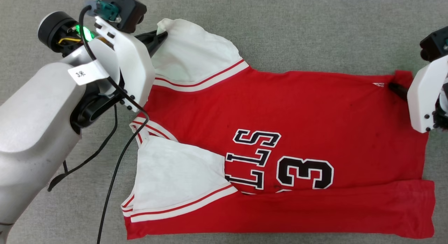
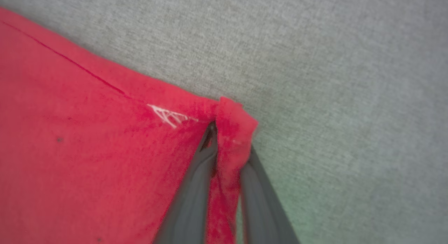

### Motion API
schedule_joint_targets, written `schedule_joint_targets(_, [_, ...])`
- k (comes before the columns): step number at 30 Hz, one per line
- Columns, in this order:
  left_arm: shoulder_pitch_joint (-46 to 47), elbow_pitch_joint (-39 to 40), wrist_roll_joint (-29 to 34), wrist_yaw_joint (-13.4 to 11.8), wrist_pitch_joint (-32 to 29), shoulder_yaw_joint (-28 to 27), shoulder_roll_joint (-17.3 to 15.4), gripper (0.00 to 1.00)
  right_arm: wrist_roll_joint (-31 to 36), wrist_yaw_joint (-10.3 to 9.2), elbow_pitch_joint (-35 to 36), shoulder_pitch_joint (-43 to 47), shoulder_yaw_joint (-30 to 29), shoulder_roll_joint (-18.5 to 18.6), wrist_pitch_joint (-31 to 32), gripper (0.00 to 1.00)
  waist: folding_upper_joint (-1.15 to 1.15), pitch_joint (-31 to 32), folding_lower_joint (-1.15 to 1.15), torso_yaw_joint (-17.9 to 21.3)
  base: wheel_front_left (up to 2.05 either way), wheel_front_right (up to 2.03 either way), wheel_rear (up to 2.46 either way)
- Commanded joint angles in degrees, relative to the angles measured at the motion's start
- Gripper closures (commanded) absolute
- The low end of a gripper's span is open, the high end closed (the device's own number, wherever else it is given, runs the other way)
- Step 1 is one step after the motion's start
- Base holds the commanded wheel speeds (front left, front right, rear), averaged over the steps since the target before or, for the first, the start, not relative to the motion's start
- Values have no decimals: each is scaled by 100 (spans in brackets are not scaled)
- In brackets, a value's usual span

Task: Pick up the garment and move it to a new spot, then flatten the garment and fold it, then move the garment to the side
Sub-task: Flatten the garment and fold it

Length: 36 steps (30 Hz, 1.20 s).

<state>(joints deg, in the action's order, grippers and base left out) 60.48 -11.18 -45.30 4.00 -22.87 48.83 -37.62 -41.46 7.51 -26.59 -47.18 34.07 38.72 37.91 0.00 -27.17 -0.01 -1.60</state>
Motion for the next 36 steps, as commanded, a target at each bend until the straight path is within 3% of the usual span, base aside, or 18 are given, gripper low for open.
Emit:
schedule_joint_targets(1, [-34,-63,-23,25,59,2,-47,100,-69,-5,-157,86,223,-52,-216,100,0,74,1,37,0,0,0])
schedule_joint_targets(9, [-337,-176,-118,22,256,31,-81,100,-400,-7,20,105,349,109,-1564,100,0,571,1,120,0,0,0])
schedule_joint_targets(15, [-913,38,-203,-156,459,35,-317,100,-487,-7,339,627,413,260,-2286,100,0,945,1,196,0,0,0])
schedule_joint_targets(27, [-2463,890,-575,-870,839,56,-784,100,-432,-7,644,2015,113,326,-2878,100,0,1579,1,173,0,0,0])
schedule_joint_targets(36, [-3430,1162,-880,-1242,1068,162,-871,100,-347,-7,986,3122,-372,240,-3081,100,0,1944,1,118,0,0,0])
